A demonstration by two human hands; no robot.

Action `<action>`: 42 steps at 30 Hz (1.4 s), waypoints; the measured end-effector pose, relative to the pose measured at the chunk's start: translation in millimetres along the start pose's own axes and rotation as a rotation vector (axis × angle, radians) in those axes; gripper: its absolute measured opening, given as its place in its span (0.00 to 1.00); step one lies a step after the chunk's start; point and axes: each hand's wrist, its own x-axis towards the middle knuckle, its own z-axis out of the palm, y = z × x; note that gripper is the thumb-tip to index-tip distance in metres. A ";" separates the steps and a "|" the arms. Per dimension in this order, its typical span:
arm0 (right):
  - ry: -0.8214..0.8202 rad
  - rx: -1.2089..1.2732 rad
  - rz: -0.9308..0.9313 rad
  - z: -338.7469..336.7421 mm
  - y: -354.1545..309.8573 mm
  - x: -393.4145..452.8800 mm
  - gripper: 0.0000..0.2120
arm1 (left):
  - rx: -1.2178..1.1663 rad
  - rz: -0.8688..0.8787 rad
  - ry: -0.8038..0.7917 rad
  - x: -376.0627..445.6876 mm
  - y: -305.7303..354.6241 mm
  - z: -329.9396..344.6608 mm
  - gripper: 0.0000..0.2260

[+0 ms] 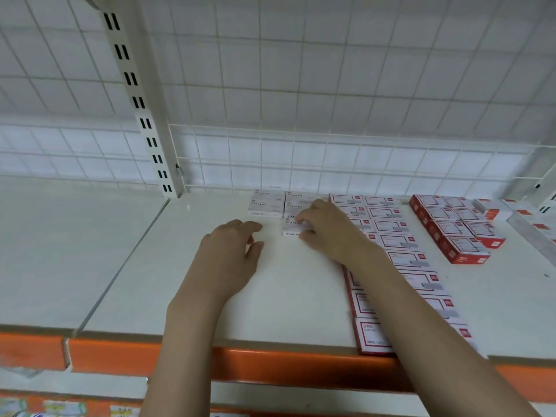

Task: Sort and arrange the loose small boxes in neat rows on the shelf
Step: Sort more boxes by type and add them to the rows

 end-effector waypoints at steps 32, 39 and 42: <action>0.312 0.009 0.280 -62.7 111.0 -235.8 0.16 | 0.096 0.405 -0.220 -24.0 200.5 90.3 0.17; 0.365 0.019 0.450 -90.4 212.3 -366.2 0.14 | 0.148 0.476 -0.317 -63.1 335.1 161.0 0.18; 0.376 0.007 0.489 -103.8 244.7 -410.5 0.14 | 0.157 0.483 -0.320 -80.1 377.6 182.8 0.17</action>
